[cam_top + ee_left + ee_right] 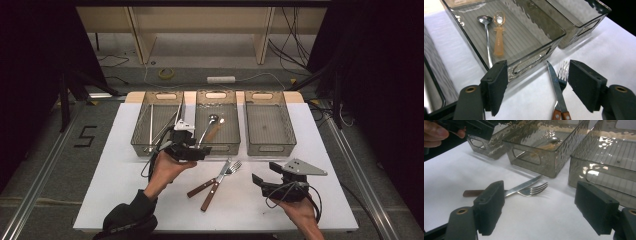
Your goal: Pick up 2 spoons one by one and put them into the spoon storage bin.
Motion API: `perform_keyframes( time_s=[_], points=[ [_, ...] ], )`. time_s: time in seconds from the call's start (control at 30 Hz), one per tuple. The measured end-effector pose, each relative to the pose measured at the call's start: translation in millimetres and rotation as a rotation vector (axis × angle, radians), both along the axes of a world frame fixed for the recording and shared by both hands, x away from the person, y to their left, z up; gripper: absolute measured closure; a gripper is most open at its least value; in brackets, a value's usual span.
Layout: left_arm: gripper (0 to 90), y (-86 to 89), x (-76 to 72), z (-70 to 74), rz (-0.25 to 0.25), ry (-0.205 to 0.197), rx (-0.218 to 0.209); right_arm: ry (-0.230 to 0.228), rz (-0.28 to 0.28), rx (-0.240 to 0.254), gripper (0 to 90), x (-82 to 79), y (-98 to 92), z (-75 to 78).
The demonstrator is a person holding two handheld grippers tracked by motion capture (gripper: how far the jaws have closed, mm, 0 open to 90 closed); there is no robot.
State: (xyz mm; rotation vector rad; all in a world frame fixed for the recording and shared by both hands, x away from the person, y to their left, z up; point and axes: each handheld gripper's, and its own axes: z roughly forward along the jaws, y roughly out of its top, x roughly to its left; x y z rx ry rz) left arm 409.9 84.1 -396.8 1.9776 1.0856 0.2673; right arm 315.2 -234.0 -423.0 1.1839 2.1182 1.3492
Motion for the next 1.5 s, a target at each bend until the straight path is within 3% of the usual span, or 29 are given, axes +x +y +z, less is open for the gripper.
perform_keyframes(
  time_s=[0.47, 0.83, 1.03, 1.5],
  points=[
    [24.7, -10.9, -34.7, -11.4, -0.016, 0.004, 0.03, -0.003, -0.005, 0.004, 24.9, 0.1, -1.3, 0.2],
    [23.4, -20.0, -51.3, -23.4, -0.054, 0.064, 0.088, 0.0, -0.005, 0.003, 24.9, 0.7, -2.8, -0.3],
    [26.3, -25.0, -59.2, -30.7, -0.078, 0.094, 0.134, 0.001, -0.006, 0.002, 24.9, 0.9, -3.1, -0.3],
    [36.5, -32.0, -69.3, -45.1, -0.12, 0.156, 0.19, -0.001, -0.005, -0.001, 24.9, 0.8, -2.2, -0.6]
  ],
)
